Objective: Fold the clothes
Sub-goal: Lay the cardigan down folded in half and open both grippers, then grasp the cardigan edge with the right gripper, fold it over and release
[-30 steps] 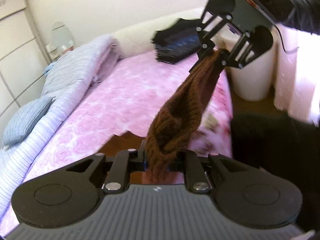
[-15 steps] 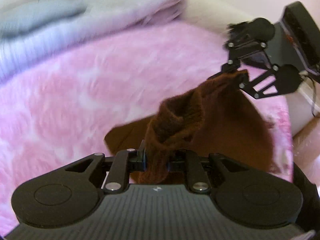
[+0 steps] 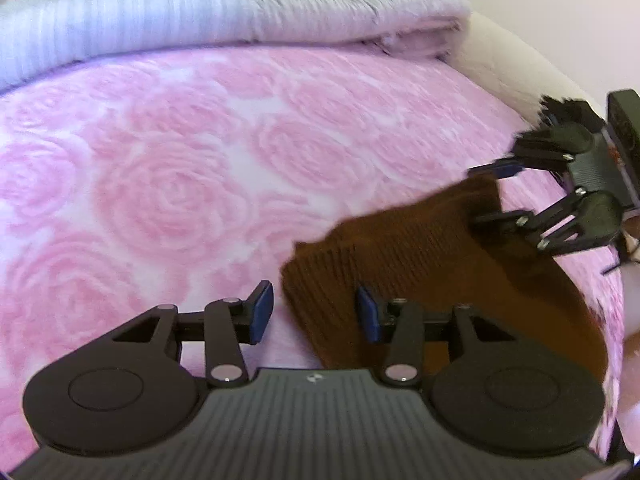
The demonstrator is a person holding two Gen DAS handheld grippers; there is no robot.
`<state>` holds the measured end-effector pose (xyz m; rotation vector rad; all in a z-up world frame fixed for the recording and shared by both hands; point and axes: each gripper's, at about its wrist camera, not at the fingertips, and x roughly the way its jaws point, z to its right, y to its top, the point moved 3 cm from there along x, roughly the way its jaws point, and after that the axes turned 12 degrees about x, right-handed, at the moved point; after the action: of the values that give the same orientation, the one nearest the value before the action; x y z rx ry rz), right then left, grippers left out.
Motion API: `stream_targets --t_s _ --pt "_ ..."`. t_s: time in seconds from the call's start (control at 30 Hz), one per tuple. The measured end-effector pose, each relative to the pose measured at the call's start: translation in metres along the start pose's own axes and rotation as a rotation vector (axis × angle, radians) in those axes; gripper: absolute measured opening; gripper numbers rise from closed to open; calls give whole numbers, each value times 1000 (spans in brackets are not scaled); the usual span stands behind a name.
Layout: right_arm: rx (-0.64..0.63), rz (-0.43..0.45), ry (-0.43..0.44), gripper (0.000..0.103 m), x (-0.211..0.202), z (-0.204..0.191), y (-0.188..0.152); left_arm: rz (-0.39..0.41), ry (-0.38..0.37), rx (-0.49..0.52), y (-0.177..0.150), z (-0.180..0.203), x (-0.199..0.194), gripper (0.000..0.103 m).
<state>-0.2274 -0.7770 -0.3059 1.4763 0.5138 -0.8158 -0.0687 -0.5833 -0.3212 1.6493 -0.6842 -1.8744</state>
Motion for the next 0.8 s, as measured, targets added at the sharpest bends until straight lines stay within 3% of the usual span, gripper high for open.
stream_targets --t_s 0.13,0.2,0.3,0.43,0.57,0.7,0.8 --pt "212 73 -62 52 -42 13 -1 12 108 62 -3 9 -26 40" --pt "205 100 -61 52 -68 -6 -11 17 143 177 -10 28 -48 41" --pt "148 129 -22 53 -108 -48 -32 39 185 380 -30 66 -80 52" --pt "-35 119 -15 56 -138 -122 -79 83 159 746 -77 132 -112 61" --pt "-275 81 -94 58 -138 -190 -126 90 168 1133 -132 190 -121 69" --pt "-384 37 -141 58 -108 -219 -140 54 255 1447 -169 214 -89 69" --pt "-519 3 -200 58 -81 -234 -144 27 360 1586 -176 213 -58 62"
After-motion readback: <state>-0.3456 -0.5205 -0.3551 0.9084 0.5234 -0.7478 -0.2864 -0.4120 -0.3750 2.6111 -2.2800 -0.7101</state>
